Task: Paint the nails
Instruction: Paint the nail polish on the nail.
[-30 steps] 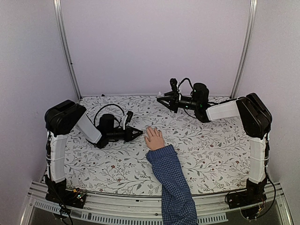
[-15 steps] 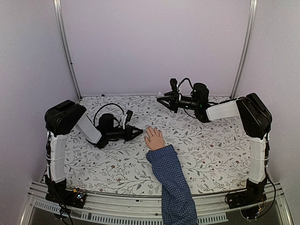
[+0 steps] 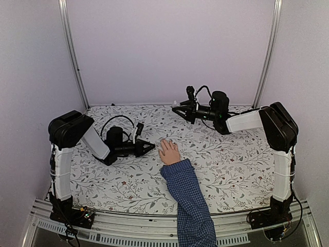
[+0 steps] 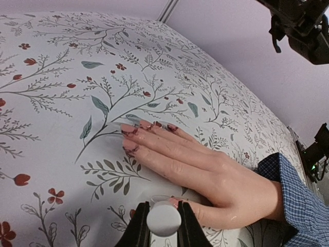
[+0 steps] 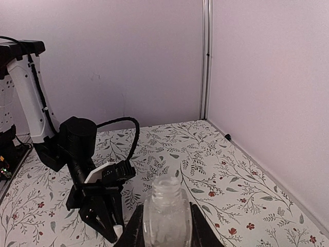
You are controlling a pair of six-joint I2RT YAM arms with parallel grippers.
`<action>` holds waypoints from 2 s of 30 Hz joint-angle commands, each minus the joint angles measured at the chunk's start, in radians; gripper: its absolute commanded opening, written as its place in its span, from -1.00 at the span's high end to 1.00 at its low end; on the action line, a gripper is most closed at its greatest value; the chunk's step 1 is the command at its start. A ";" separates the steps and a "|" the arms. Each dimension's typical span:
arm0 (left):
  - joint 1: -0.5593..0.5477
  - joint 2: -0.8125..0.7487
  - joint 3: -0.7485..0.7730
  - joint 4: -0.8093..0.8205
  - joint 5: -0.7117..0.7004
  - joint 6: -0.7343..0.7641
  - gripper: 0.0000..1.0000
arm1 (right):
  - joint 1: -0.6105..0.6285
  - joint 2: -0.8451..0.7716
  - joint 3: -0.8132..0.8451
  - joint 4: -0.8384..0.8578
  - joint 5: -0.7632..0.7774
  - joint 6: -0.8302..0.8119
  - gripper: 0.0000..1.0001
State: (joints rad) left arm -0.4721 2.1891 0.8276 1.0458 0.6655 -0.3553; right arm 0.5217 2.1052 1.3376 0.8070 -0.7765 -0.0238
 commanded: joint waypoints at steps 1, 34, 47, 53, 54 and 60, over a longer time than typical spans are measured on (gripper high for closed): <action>0.011 -0.042 -0.022 0.059 0.012 -0.012 1.00 | 0.000 0.010 -0.002 -0.003 0.002 -0.004 1.00; -0.004 0.011 0.016 0.022 0.037 -0.012 1.00 | 0.000 0.011 -0.004 -0.003 0.003 -0.008 1.00; -0.008 0.019 0.021 0.004 0.030 -0.005 1.00 | 0.000 0.010 -0.005 -0.003 0.003 -0.009 1.00; -0.010 0.024 0.029 -0.011 0.027 0.003 1.00 | 0.000 0.011 -0.005 -0.002 0.003 -0.011 1.00; -0.010 0.024 0.030 -0.011 0.028 0.003 1.00 | 0.000 0.012 -0.005 -0.003 0.003 -0.010 1.00; -0.012 0.026 0.039 -0.015 0.026 0.004 1.00 | 0.000 0.012 -0.005 -0.003 0.005 -0.010 1.00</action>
State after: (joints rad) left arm -0.4759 2.1998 0.8474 1.0374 0.6949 -0.3672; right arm 0.5217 2.1052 1.3376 0.8070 -0.7765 -0.0246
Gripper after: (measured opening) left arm 0.162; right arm 0.214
